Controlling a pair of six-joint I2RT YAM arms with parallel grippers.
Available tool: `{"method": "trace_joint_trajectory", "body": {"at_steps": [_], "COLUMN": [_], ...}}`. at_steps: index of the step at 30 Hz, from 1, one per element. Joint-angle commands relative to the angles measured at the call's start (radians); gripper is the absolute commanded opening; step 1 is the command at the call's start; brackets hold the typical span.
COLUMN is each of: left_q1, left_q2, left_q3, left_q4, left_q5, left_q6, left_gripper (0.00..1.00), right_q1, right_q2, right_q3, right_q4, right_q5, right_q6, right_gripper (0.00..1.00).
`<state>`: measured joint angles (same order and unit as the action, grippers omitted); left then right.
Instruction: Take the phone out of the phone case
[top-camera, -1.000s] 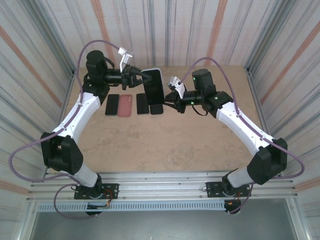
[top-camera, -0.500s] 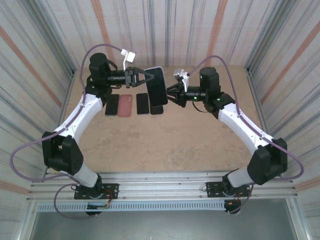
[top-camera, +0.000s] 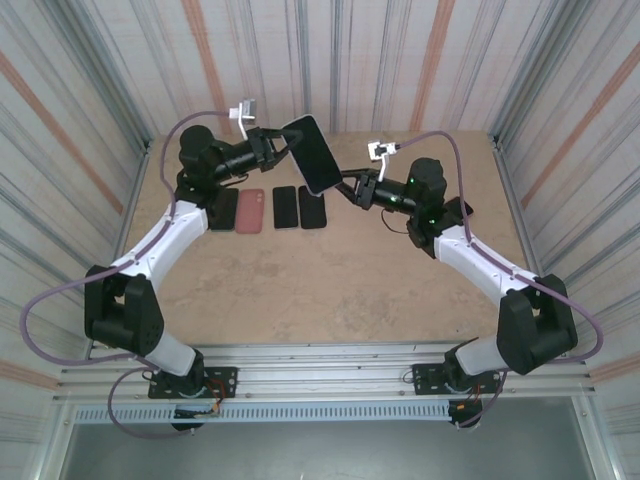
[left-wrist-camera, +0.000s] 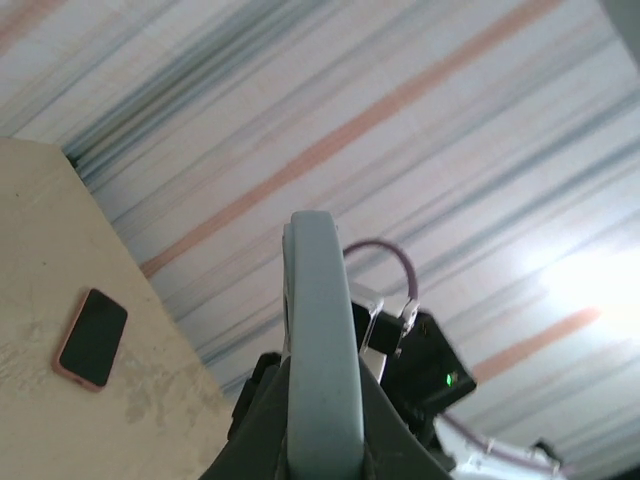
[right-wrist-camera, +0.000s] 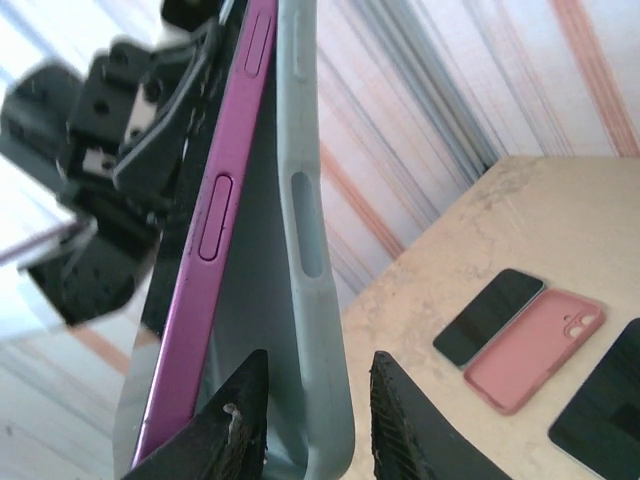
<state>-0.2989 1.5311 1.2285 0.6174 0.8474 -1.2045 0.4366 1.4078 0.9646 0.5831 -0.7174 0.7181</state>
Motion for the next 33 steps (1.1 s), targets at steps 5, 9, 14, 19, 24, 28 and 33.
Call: {"method": "trace_joint_trajectory", "body": {"at_steps": [5, 9, 14, 19, 24, 28, 33], "left_q1": [-0.024, -0.04, -0.041, -0.027, -0.022, -0.019, -0.017], "left_q2": [-0.032, -0.026, -0.016, -0.005, 0.016, 0.032, 0.043], "left_q3": [-0.048, -0.061, -0.062, -0.044, -0.034, -0.028, -0.015], "left_q4": [0.116, 0.132, 0.139, 0.137, 0.188, 0.212, 0.209], "left_q5": [-0.223, -0.237, -0.202, -0.137, -0.091, -0.058, -0.039], "left_q6": [-0.158, -0.202, -0.216, -0.22, -0.248, -0.269, -0.265], "left_gripper": [0.0, 0.0, 0.0, 0.0, 0.0, 0.0, 0.0], "right_q1": [0.048, 0.066, 0.067, 0.065, 0.063, 0.063, 0.065], "right_q2": [-0.043, -0.04, -0.038, -0.044, -0.051, -0.055, -0.055], "right_q3": [0.003, 0.021, 0.024, 0.016, 0.011, 0.01, 0.011], "right_q4": [0.176, 0.168, 0.19, 0.209, 0.209, 0.212, 0.215], "right_q5": [0.091, 0.112, 0.121, 0.139, 0.145, 0.146, 0.131], "right_q6": [0.292, 0.353, 0.403, 0.436, 0.443, 0.444, 0.443], "right_gripper": [0.3, 0.29, 0.28, 0.27, 0.25, 0.24, 0.2]}}
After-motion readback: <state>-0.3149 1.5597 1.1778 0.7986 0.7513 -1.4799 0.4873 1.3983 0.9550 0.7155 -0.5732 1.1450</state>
